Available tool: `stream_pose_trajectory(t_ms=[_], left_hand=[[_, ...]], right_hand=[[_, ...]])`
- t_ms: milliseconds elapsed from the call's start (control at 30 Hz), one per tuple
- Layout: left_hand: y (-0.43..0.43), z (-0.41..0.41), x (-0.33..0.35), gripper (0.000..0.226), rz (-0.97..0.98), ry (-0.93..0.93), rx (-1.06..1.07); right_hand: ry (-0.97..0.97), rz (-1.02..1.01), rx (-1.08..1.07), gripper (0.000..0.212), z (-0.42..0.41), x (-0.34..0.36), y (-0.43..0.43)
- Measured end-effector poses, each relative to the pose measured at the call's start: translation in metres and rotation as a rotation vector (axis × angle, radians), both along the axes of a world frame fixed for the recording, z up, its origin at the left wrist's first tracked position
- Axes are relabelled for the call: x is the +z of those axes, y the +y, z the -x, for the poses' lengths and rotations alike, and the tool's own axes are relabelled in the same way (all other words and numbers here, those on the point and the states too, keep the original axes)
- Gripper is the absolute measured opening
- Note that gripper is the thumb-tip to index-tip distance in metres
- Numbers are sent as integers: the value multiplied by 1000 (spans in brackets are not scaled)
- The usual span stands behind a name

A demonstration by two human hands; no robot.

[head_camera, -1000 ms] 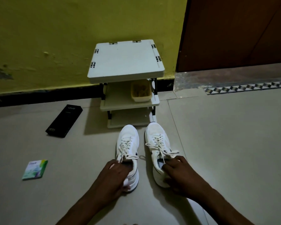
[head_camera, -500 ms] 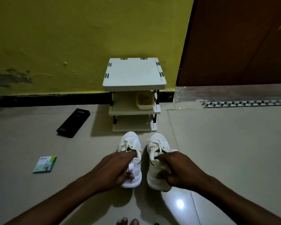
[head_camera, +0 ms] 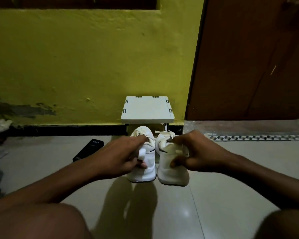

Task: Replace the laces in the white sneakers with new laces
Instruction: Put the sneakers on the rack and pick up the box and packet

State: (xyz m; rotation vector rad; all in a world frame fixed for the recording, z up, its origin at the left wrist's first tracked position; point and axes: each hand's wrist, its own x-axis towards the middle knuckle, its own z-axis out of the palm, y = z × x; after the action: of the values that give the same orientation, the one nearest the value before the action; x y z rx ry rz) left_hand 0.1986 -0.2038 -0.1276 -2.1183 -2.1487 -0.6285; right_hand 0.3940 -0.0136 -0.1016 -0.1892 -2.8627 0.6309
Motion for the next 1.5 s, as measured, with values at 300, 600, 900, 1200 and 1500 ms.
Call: stream_pose_trajectory(t_ms=[300,600,900,1200,1500], left_hand=[[11,26,53,35,-90,-57,-2],[75,78,62,33,-97,-88,95],[148,154,51,33,-72,-22,143],[188,189,17,40,-30,-23,186],[198,202,3,51,-13,-19,221]], right_hand=[[135,-36,5,31,19,52,15],[116,-91,-38,24,84,59,67],[66,-201,-146,42,167,31,149],[55,-175,-180,44,216,20,182],[5,-308,-195,42,238,-7,178]])
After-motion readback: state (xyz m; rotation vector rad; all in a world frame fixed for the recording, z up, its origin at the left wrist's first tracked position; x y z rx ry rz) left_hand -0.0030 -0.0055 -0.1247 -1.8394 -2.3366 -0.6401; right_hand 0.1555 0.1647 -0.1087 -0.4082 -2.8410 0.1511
